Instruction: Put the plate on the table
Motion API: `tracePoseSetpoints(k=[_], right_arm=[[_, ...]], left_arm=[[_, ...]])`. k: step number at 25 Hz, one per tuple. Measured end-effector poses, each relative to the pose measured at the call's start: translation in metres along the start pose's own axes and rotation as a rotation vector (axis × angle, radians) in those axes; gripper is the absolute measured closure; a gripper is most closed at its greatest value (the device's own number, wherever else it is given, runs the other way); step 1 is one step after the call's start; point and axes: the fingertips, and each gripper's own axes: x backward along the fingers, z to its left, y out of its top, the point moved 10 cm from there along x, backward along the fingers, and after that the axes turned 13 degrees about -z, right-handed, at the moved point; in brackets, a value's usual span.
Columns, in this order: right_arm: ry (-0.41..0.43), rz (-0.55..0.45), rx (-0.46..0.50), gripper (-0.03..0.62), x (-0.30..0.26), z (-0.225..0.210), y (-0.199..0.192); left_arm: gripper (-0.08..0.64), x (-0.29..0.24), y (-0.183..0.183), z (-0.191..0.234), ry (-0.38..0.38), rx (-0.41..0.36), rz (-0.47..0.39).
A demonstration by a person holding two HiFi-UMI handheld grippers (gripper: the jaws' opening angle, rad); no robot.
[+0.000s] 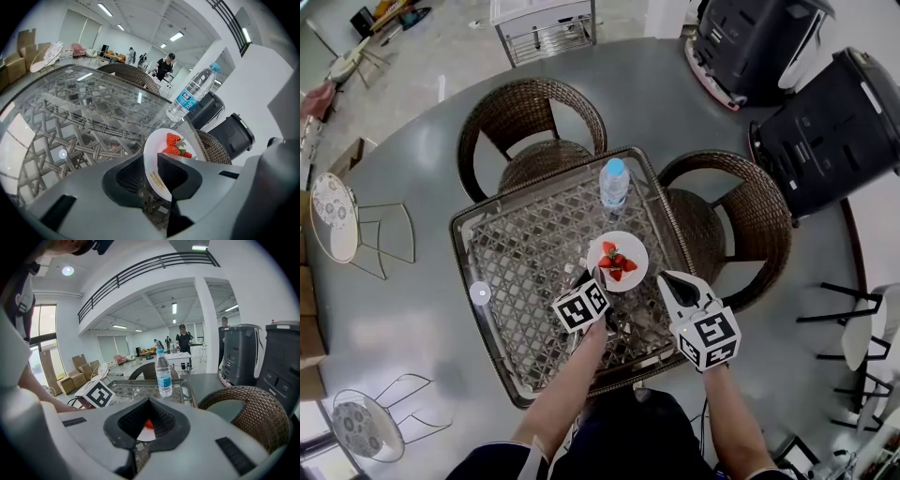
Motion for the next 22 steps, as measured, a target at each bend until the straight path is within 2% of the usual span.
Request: tracePoseSetpoints(k=[6, 9, 11, 15, 22], right_arm=[[-0.011, -0.006, -0.009, 0.588, 0.004, 0.001, 0.001], [-0.015, -0.017, -0.01, 0.588, 0.005, 0.003, 0.003], [-0.017, -0.026, -0.01, 0.586, 0.007, 0.004, 0.006], [-0.018, -0.045, -0.012, 0.588, 0.01, 0.006, 0.011], [-0.014, -0.079, -0.003, 0.588, 0.011, 0.014, 0.02]], left_arm=[[0.477, 0.007, 0.004, 0.003, -0.001, -0.023, -0.008], [0.479, 0.015, 0.01, 0.002, -0.035, -0.043, -0.029], [0.479, 0.024, 0.016, -0.002, -0.081, -0.057, -0.045], [0.479, 0.047, 0.028, -0.013, -0.237, -0.06, -0.109], [0.483, 0.087, 0.049, -0.035, -0.414, -0.229, -0.222]])
